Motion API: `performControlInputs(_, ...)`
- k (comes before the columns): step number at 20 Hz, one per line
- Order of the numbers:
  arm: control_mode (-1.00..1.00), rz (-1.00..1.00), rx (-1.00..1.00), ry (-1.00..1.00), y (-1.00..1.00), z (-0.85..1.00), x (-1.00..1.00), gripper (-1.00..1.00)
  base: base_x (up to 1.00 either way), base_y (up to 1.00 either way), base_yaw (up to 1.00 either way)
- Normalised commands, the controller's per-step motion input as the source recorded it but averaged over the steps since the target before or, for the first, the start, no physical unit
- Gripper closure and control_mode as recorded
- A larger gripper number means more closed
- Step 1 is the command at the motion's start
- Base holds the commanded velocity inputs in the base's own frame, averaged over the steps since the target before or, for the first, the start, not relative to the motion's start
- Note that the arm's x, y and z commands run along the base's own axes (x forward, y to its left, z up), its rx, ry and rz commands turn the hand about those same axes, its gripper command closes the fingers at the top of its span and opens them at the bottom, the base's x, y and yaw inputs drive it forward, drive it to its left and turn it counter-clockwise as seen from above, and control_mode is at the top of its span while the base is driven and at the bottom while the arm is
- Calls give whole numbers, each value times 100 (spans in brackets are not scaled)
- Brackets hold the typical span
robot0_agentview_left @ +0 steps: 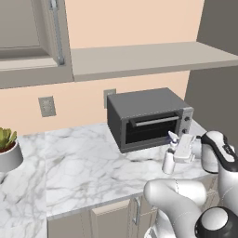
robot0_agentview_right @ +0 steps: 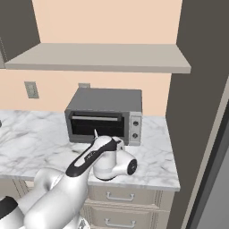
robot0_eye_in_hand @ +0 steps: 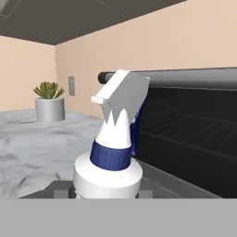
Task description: Move the cutting board and knife to the sink. Then move spray from the shelves to the counter.
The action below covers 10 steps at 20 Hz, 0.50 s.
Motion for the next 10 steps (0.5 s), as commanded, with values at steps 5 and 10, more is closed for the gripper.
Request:
performControlInputs(5,-100,0,-10,-5,7,-7,10,100,0,0,0)
performControlInputs(10,-100,0,-14,0,5,-17,0,100,0,0,0)
